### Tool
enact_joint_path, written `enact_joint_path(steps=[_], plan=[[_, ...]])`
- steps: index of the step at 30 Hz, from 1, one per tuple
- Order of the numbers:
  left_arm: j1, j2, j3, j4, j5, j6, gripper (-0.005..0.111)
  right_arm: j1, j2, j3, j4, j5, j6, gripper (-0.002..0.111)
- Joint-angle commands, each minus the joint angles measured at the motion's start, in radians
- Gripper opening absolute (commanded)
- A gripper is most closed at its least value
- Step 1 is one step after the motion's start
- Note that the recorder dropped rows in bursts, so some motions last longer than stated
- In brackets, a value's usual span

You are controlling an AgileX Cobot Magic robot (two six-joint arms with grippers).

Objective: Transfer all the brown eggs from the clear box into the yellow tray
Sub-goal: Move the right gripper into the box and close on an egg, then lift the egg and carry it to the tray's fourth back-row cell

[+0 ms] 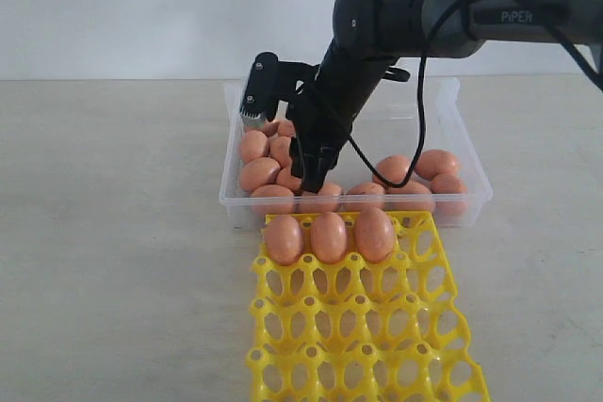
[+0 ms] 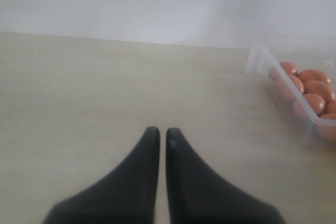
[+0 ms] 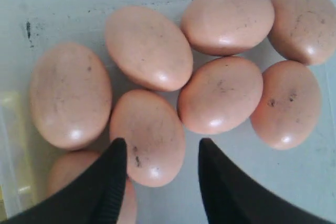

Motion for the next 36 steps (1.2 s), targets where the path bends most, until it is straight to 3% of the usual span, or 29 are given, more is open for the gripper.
enact_joint_path(steps=[1, 21, 23, 25, 28, 36], plan=[[-0.004, -0.002, 0.004, 0.004, -0.013, 0.004, 0.004, 0.0, 0.013, -0.007, 0.005, 0.008, -0.036, 0.052], [-0.004, -0.002, 0.004, 0.004, -0.013, 0.004, 0.004, 0.0, 0.094, -0.007, 0.005, -0.034, -0.055, 0.052], [-0.004, -0.002, 0.004, 0.004, -0.013, 0.004, 0.004, 0.0, 0.094, -0.007, 0.005, -0.032, -0.051, 0.045], [-0.004, -0.002, 0.004, 0.004, -0.013, 0.004, 0.004, 0.0, 0.092, -0.007, 0.005, -0.032, -0.051, 0.03], [-0.004, -0.002, 0.004, 0.004, -0.013, 0.004, 0.004, 0.0, 0.081, -0.007, 0.005, -0.03, -0.051, -0.001], [-0.004, -0.002, 0.004, 0.004, -0.013, 0.004, 0.004, -0.019, 0.008, -0.002, 0.078, -0.023, 0.261, 0.0]])
